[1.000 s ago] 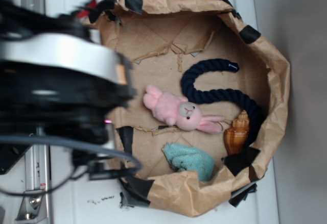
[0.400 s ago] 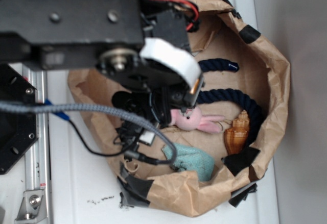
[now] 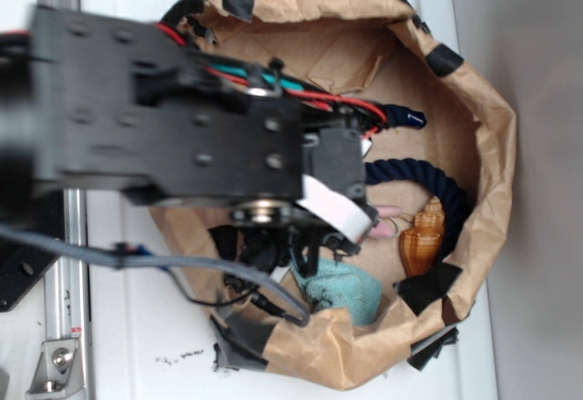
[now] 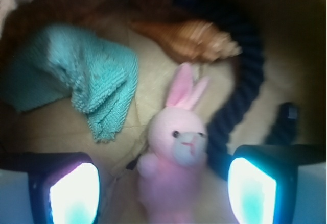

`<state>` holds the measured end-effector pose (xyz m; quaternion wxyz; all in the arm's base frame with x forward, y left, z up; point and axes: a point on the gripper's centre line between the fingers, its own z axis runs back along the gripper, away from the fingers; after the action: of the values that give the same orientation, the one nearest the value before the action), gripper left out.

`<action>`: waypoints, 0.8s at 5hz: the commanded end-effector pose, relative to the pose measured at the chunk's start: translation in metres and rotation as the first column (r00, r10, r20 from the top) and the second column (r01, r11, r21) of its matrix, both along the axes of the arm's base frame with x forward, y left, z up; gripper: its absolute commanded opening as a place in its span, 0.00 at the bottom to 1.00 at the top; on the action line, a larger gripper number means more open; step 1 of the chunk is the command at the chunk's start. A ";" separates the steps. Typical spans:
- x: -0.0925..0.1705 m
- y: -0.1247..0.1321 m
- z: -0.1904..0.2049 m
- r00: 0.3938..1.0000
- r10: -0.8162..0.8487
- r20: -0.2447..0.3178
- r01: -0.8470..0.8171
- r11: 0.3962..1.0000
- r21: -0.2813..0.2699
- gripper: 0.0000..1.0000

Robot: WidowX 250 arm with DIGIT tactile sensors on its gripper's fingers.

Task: Grab the blue cloth.

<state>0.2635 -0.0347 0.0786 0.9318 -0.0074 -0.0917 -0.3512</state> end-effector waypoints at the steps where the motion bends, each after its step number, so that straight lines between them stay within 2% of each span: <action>1: 0.021 -0.015 0.002 0.995 -0.094 0.041 0.096 0.995 -0.040 1.00; 3: -0.012 -0.060 0.005 0.945 -0.322 0.051 0.326 0.938 -0.117 1.00; 4: -0.023 -0.081 -0.002 0.919 -0.391 0.053 0.394 0.914 -0.097 1.00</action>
<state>0.2533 -0.0968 0.0658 0.8561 -0.0706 -0.1082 -0.5005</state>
